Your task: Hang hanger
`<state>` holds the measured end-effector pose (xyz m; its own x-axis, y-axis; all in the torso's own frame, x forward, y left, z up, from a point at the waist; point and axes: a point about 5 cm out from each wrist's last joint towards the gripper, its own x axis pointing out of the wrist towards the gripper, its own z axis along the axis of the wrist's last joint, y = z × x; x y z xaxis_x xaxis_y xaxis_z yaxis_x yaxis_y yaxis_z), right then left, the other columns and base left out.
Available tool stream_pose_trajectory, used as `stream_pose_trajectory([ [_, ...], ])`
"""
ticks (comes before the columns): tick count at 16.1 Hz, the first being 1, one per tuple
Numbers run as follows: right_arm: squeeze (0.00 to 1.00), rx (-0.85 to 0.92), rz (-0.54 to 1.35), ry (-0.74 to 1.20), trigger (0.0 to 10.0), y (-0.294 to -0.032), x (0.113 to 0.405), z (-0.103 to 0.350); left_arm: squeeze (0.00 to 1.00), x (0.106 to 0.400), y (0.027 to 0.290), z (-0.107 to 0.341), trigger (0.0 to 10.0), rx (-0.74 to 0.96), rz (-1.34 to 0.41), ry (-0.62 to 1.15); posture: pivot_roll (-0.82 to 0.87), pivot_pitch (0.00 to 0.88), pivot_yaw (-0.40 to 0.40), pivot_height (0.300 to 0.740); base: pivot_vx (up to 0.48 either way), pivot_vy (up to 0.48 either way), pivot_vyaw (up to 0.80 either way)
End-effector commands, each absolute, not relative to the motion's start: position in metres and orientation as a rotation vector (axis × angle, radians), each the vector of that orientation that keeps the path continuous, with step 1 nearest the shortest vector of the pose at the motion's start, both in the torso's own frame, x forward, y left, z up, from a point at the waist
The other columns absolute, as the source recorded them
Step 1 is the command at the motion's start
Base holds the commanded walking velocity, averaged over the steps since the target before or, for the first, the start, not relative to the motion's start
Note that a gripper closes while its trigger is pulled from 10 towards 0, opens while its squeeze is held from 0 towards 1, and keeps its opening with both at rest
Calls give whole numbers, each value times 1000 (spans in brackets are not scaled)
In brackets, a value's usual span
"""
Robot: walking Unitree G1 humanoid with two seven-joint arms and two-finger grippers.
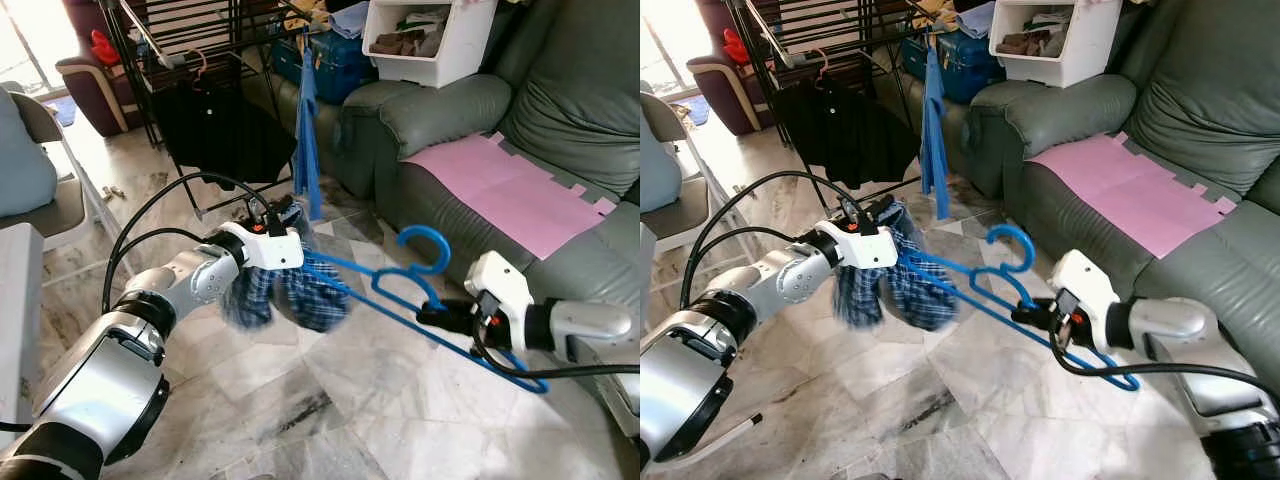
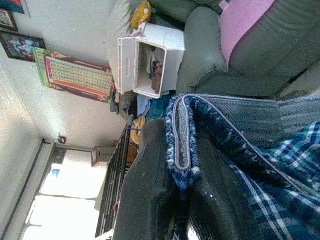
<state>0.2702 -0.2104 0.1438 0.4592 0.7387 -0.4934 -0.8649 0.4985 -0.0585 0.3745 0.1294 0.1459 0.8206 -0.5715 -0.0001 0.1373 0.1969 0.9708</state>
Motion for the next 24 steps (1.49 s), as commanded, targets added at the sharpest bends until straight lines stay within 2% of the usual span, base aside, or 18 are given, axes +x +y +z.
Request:
stream_pose_trajectory([
  [1,0,-332,1036,437,10000,-210,268,149,0,378,129,155,10000,1275,-489,-419,-191,0,71,740,0,0,0],
  [6,0,-317,1037,431,10000,-208,269,150,0,379,127,161,10000,1252,-494,-443,-185,0,70,740,0,0,0],
  [10,0,-350,966,310,10000,-209,282,167,0,378,130,154,10000,1277,-505,-417,-189,0,75,740,0,0,0],
  [15,0,-341,966,266,10000,-207,283,176,0,377,132,151,10000,1300,-506,-402,-190,0,74,740,0,0,0],
  [20,0,-385,1062,520,10000,-224,258,152,0,382,146,149,10000,1321,-430,-315,-191,0,74,740,0,0,0],
  [24,0,-435,1009,519,10000,-233,262,151,0,382,150,149,10000,1327,-420,-300,-195,0,75,740,0,0,0],
])
